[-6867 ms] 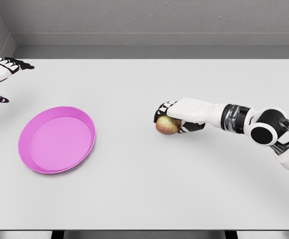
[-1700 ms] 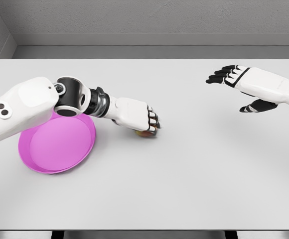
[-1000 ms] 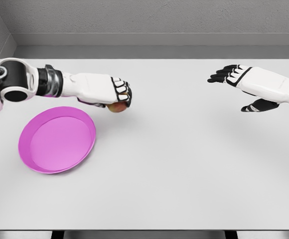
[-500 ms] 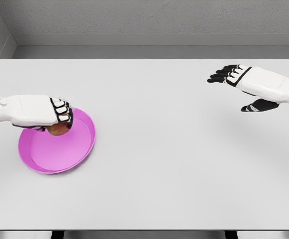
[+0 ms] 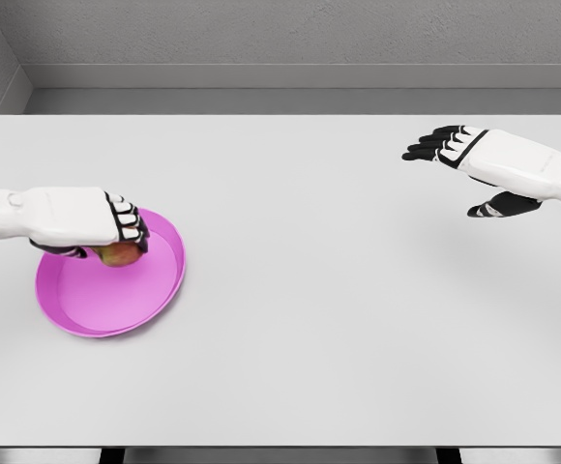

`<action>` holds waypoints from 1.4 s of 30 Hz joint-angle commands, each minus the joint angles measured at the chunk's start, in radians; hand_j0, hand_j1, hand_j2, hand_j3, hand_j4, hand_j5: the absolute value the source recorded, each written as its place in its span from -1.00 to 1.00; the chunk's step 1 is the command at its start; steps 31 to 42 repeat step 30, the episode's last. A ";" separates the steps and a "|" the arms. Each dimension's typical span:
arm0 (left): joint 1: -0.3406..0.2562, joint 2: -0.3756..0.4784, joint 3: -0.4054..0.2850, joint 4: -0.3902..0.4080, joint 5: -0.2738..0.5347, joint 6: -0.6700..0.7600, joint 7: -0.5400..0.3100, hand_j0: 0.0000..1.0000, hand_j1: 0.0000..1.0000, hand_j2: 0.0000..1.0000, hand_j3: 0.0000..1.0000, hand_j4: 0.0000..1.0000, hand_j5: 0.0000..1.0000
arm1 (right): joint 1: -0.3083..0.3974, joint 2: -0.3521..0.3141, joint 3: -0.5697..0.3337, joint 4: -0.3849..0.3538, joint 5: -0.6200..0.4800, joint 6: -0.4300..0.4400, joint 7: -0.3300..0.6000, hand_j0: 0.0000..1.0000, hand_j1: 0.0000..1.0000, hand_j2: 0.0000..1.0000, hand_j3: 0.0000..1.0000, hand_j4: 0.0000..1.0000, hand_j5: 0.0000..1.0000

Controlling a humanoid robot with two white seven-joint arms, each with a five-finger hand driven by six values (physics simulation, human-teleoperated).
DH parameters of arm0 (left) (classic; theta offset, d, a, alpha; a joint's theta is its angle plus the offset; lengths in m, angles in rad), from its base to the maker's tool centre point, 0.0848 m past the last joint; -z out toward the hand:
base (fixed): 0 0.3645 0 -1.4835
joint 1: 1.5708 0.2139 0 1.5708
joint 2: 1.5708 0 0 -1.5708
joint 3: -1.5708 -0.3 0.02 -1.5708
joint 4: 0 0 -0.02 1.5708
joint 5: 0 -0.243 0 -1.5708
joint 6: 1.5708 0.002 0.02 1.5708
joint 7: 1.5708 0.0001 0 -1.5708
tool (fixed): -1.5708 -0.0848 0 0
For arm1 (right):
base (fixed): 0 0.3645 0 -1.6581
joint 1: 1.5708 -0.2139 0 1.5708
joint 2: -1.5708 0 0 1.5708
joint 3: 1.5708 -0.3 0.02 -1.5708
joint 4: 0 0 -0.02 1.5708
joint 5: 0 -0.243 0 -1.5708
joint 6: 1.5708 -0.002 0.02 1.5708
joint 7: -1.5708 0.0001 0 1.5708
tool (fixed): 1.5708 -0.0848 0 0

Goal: Put the apple on the plate with both arms

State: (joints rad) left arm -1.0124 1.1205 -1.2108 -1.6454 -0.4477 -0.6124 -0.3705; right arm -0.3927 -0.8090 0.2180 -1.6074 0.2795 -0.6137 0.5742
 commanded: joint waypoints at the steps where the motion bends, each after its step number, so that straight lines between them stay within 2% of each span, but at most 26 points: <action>1: 0.000 -0.001 -0.001 0.001 0.004 0.002 0.001 1.00 1.00 1.00 1.00 1.00 1.00 | 0.000 -0.001 0.000 0.000 -0.006 0.003 -0.001 1.00 1.00 1.00 1.00 1.00 1.00; 7: 0.000 0.013 0.002 0.001 0.023 0.002 0.007 1.00 1.00 1.00 1.00 1.00 1.00 | 0.000 -0.001 0.000 0.001 -0.006 0.003 -0.001 1.00 1.00 1.00 1.00 1.00 1.00; 11: 0.002 0.025 0.002 0.073 0.199 0.002 0.009 1.00 1.00 1.00 1.00 1.00 1.00 | 0.000 -0.001 0.000 0.000 -0.006 0.003 -0.001 1.00 1.00 1.00 1.00 1.00 1.00; 15: 0.002 0.019 0.005 0.127 0.280 0.002 0.009 1.00 1.00 1.00 1.00 1.00 1.00 | 0.000 -0.002 0.000 0.000 -0.006 0.003 -0.001 1.00 1.00 1.00 1.00 1.00 1.00; 22: 0.014 0.009 0.048 0.176 0.277 0.002 0.007 1.00 1.00 1.00 1.00 1.00 1.00 | 0.000 -0.001 0.000 0.000 -0.006 0.003 -0.001 1.00 1.00 1.00 1.00 1.00 1.00; 42: 0.014 -0.001 0.050 0.187 0.274 0.002 0.007 1.00 1.00 1.00 1.00 1.00 1.00 | 0.000 -0.002 0.000 0.000 -0.006 0.003 -0.001 1.00 1.00 1.00 1.00 1.00 1.00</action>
